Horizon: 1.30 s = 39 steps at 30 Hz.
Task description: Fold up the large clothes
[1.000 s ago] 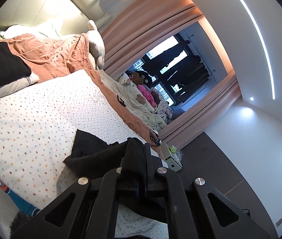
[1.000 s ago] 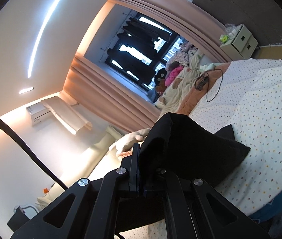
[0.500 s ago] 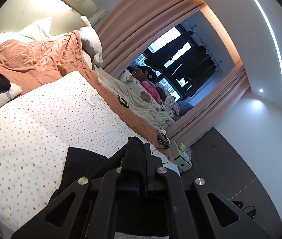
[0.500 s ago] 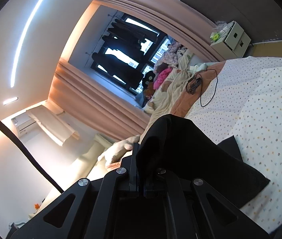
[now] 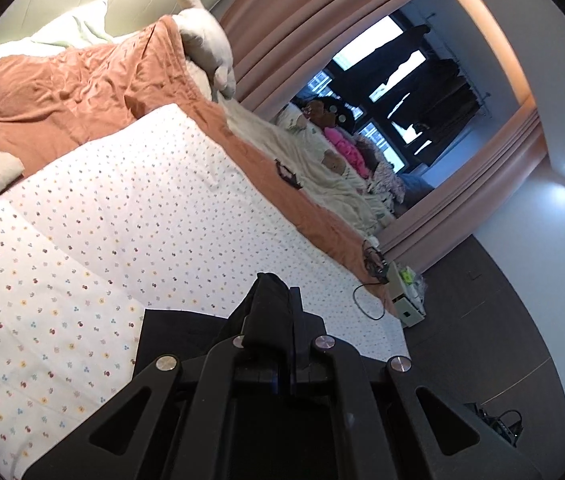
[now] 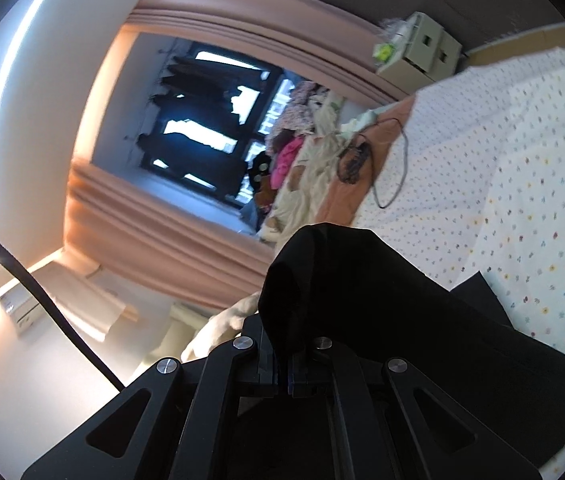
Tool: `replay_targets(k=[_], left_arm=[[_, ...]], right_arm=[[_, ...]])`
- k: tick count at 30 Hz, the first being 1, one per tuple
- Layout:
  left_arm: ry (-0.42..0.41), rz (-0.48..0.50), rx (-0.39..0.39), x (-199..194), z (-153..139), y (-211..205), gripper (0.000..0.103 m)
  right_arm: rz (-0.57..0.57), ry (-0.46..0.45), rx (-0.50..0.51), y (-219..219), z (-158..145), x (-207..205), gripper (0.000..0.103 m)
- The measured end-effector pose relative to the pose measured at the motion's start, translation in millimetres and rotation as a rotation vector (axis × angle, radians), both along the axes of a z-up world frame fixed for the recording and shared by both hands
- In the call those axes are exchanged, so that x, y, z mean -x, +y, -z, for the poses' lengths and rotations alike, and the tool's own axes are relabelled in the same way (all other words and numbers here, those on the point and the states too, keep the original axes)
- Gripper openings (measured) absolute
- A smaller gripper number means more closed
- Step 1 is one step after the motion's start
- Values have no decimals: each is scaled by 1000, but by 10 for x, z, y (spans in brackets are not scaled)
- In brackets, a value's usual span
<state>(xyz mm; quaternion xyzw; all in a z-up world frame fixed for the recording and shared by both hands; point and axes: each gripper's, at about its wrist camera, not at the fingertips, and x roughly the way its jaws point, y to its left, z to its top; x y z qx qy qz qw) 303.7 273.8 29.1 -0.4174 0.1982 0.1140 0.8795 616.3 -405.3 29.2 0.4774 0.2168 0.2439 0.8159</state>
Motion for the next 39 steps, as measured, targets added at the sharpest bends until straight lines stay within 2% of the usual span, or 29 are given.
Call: replay_targets(k=[3, 8, 10, 12, 16, 20, 25, 26, 27, 28, 29, 30, 31, 32, 33, 34, 35, 36, 39], left_arm=[[45, 4, 23, -212, 238, 89, 5], [124, 22, 58, -506, 665, 185, 5], [158, 31, 88, -631, 851, 220, 5], [157, 42, 105, -729, 977, 231, 5], [173, 53, 84, -948, 1110, 216, 5], [180, 38, 110, -1086, 1210, 303, 5], [200, -4, 147, -1215, 1386, 437, 5], [202, -7, 161, -1237, 1430, 461, 5], [207, -11, 179, -1261, 1475, 471, 5], [209, -15, 203, -1281, 1529, 487, 5], [206, -15, 235, -1293, 1589, 502, 6], [206, -12, 256, -1306, 1625, 506, 8], [206, -4, 276, -1320, 1656, 499, 17], [203, -1, 283, -1324, 1661, 486, 31], [194, 1, 288, -1318, 1648, 465, 41], [174, 1, 290, -1303, 1617, 443, 61], [160, -1, 287, -1287, 1571, 424, 77], [149, -7, 280, -1266, 1524, 411, 81], [141, -5, 248, -1220, 1377, 403, 82]], right_arm=[[17, 27, -1, 139, 124, -104, 0], [20, 77, 59, 361, 323, -212, 0], [11, 117, 37, 393, 445, -257, 1], [0, 180, 18, 424, 581, -316, 1], [-7, 228, 18, 497, 561, -423, 1], [-7, 244, 54, 624, 482, -539, 1], [-65, 276, -1, 697, 594, -746, 4], [-66, 286, -3, 687, 604, -773, 9], [-69, 289, -1, 686, 594, -790, 32], [-76, 284, -6, 686, 590, -808, 73], [-82, 277, -17, 680, 596, -840, 87], [-88, 263, -29, 659, 622, -833, 92], [-91, 250, -28, 675, 596, -831, 92], [-94, 244, -9, 696, 552, -834, 92], [-96, 242, 6, 716, 541, -853, 92], [-100, 240, 19, 750, 517, -845, 92], [-106, 236, 30, 777, 476, -834, 92], [-111, 235, 39, 800, 477, -844, 92], [-131, 244, 92, 886, 470, -877, 92]])
